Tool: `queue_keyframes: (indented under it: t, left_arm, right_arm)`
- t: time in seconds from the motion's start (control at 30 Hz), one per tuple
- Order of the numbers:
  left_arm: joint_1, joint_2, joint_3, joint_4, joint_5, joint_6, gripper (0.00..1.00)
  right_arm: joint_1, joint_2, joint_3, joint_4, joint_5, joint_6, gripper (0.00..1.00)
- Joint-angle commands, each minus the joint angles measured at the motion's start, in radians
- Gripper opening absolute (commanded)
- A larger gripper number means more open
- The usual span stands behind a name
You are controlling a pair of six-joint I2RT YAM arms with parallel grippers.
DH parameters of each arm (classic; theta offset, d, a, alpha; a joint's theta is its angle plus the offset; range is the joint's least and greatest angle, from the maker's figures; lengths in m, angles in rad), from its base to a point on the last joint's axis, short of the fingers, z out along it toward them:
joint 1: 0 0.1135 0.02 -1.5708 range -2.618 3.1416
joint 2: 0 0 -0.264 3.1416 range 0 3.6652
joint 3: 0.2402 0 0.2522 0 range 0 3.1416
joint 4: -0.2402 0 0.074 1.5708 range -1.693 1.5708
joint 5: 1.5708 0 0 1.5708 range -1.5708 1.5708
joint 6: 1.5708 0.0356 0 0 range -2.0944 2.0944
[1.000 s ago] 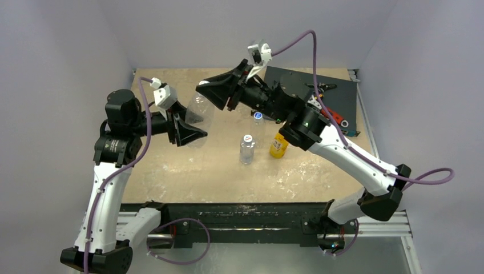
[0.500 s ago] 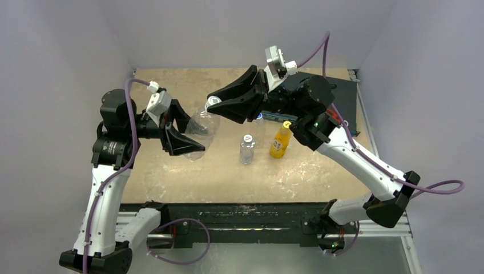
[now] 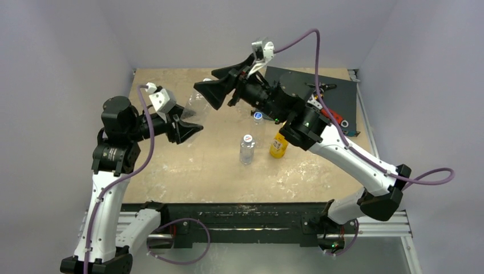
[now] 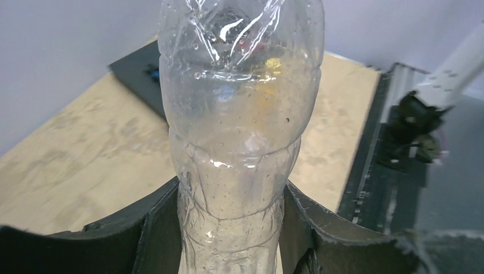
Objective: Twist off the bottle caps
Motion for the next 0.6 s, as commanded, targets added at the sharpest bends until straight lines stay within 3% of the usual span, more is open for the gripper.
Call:
queue_keyframes:
  t: [0.0,0.23,0.57]
  left_arm:
    - [0.005,-0.055,-0.051,0.066,-0.289,0.115,0.03]
    - [0.005,-0.083,-0.09,0.076,-0.331,0.15,0.04]
    - [0.005,-0.086,-0.088,0.072,-0.318,0.143,0.04]
  right_arm:
    - [0.087,0.066,0.159,-0.161,0.396,0.026,0.8]
    - [0.121,0.17,0.282,-0.259,0.478,0.044,0.68]
    - [0.124,0.157,0.238,-0.195,0.497,0.067,0.53]
